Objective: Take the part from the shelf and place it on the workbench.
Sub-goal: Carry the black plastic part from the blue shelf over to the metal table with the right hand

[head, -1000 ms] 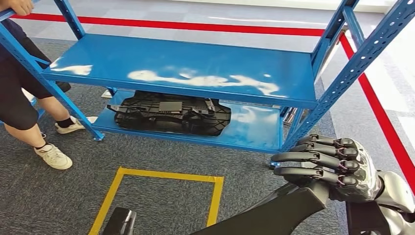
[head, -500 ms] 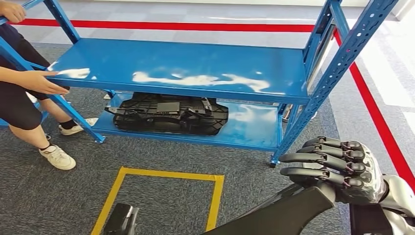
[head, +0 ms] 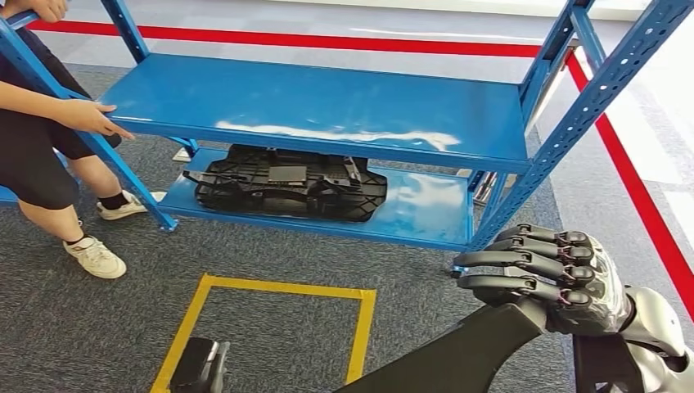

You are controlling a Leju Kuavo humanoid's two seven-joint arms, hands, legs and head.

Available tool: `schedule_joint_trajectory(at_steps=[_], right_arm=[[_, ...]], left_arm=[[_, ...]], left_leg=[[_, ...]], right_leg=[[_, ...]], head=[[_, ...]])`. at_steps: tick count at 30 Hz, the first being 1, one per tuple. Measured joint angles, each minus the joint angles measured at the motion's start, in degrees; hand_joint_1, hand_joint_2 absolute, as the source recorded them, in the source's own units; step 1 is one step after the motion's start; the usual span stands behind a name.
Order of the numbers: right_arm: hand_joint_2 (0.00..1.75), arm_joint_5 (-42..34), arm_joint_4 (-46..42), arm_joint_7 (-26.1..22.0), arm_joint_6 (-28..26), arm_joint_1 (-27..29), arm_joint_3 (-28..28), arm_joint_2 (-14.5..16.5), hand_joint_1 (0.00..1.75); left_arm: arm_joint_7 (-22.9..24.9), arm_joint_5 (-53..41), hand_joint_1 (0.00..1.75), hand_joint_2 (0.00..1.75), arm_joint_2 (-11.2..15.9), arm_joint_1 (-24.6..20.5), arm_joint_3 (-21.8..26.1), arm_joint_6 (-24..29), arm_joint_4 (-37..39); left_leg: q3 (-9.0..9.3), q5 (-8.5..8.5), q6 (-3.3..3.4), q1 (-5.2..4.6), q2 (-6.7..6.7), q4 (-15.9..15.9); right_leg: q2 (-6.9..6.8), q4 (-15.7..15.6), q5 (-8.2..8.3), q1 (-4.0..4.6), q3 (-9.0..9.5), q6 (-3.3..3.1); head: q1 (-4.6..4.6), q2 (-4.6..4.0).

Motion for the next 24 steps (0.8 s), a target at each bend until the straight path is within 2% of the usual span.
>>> schedule_joint_trajectory(at_steps=[2, 3, 4, 7, 9, 10, 12, 13, 14, 15, 17, 19, 20, 22, 24], right_arm=[[1.75, 0.1, 0.1, 0.0, -0.1, 0.0, 0.0, 0.2, 1.75], [1.75, 0.0, 0.1, 0.0, -0.1, 0.0, 0.1, 0.2, 1.75], [1.75, 0.0, 0.2, 0.0, -0.1, 0.1, 0.1, 0.3, 1.75], [1.75, -0.7, 0.2, -0.1, -0.2, 0.4, 0.4, 0.4, 1.75], [1.75, -0.8, 0.2, -0.1, -0.3, 0.5, 0.4, 0.4, 1.75], [1.75, -0.7, 0.2, -0.1, -0.4, 0.6, 0.5, 0.4, 1.75], [1.75, -0.3, 0.2, -0.1, -0.7, 0.8, 0.5, 0.5, 1.75], [1.75, -0.1, 0.2, -0.1, -0.8, 0.9, 0.4, 0.5, 1.75], [1.75, -0.1, 0.2, -0.1, -0.8, 0.9, 0.4, 0.5, 1.75], [1.75, 0.0, 0.2, -0.1, -0.9, 0.9, 0.4, 0.5, 1.75], [1.75, 0.0, 0.2, -0.1, -0.9, 0.8, 0.4, 0.5, 1.75], [1.75, 0.1, 0.2, -0.1, -0.9, 0.6, 0.4, 0.5, 1.75], [1.75, 0.2, 0.2, 0.0, -0.9, 0.5, 0.4, 0.5, 1.75], [1.75, 0.2, 0.2, 0.1, -0.9, 0.3, 0.5, 0.4, 1.75], [1.75, 0.2, 0.3, 0.3, -0.9, 0.1, 0.5, 0.4, 1.75]], left_arm=[[0.1, 0.0, 0.00, 0.00, 0.0, 0.1, 0.1, 0.1, 0.0], [0.1, 0.0, 0.00, 0.00, 0.0, 0.2, 0.1, 0.1, 0.0], [0.2, 0.0, 0.00, 0.00, 0.0, 0.2, 0.2, 0.2, 0.0], [0.3, -0.1, 0.00, 0.00, 0.1, 0.5, 0.5, 0.2, 0.0], [0.3, -0.2, 0.00, 0.00, 0.1, 0.6, 0.6, 0.2, 0.0], [0.4, -0.2, 0.00, 0.00, 0.1, 0.6, 0.7, 0.2, 0.0], [0.4, -0.2, 0.00, 0.00, 0.1, 0.7, 0.7, 0.2, 0.0], [0.4, -0.2, 0.00, 0.00, 0.1, 0.8, 0.7, 0.2, 0.0], [0.4, -0.2, 0.00, 0.00, 0.1, 0.9, 0.8, 0.2, 0.0], [0.5, -0.3, 0.00, 0.00, 0.1, 1.0, 0.8, 0.2, 0.0], [0.5, -0.3, 0.00, 0.00, 0.1, 0.9, 0.8, 0.2, 0.0], [0.5, -0.4, 0.00, 0.00, 0.1, 0.6, 0.8, 0.2, 0.0], [0.5, -0.5, 0.00, 0.00, 0.1, 0.5, 0.8, 0.2, 0.0], [0.5, -0.6, 0.00, 0.00, 0.1, 0.6, 0.8, 0.2, 0.0], [0.6, -0.7, 0.00, 0.00, 0.2, 0.7, 0.8, 0.2, 0.0]], left_leg=[[-0.10, -0.18, -0.28, -0.06, -0.06, 0.4], [-0.31, -0.30, -0.50, -0.15, -0.09, 0.8], [-0.55, -0.37, -0.76, -0.26, -0.11, 1.0], [-0.96, -0.40, -1.44, -0.30, -0.13, 1.4], [-1.63, -1.93, -2.12, -0.12, -0.14, 3.1], [-2.63, -3.57, -2.52, 0.03, -0.14, 5.5], [-5.83, -7.24, -3.11, 0.30, -0.14, 13.1], [-7.14, -8.24, -3.24, 0.37, -0.14, 16.2], [-7.62, -8.17, -3.24, 0.40, -0.14, 17.4], [-7.00, -7.00, -3.13, 0.39, -0.11, 16.2], [-3.37, -3.09, -2.51, 0.19, 0.52, 8.6], [-0.56, -0.91, -1.72, -0.30, 1.59, 2.4], [-0.17, -0.78, -1.45, -0.54, 1.87, 1.2], [-0.32, -0.63, -1.00, -0.68, 1.26, 0.8], [-0.16, 0.03, -0.33, -0.42, 0.53, 0.0]], right_leg=[[-0.07, -7.8, 3.51, -0.01, 4.08, 0.15], [-0.05, -11.0, 4.55, 0.04, 5.59, 0.06], [-0.03, -12.9, 4.96, 0.09, 6.30, -0.13], [0.11, -13.4, 5.07, 0.17, 6.14, -0.90], [0.01, -13.5, 5.26, -0.02, 6.09, -1.47], [-0.09, -13.6, 5.33, -0.11, 6.05, -1.69], [-0.31, -13.6, 5.39, -0.09, 5.90, -1.91], [-0.48, -13.6, 5.41, -0.08, 5.85, -1.96], [-0.68, -13.6, 5.43, -0.07, 5.83, -1.98], [-0.90, -13.6, 5.43, -0.06, 5.88, -1.99], [-1.44, -13.6, 5.40, 0.00, 6.05, -1.93], [-2.09, -13.5, 5.34, 0.19, 6.04, -1.65], [-2.48, -13.6, 5.35, 0.25, 5.99, -1.42], [-3.34, -13.8, 5.49, 0.28, 6.09, -0.80], [-2.93, -12.9, 4.39, 0.19, 5.90, -0.38]], head=[[0.00, 0.00], [-0.02, 0.00], [-0.04, 0.01], [-0.05, 0.01], [-0.05, 0.00], [-0.06, 0.00], [-0.07, 0.00], [-0.07, -0.01], [-0.07, 0.00], [-0.07, 0.00], [-0.07, 0.01], [-0.06, 0.00], [-0.05, 0.00], [-0.04, -0.01], [-0.02, 0.00]])
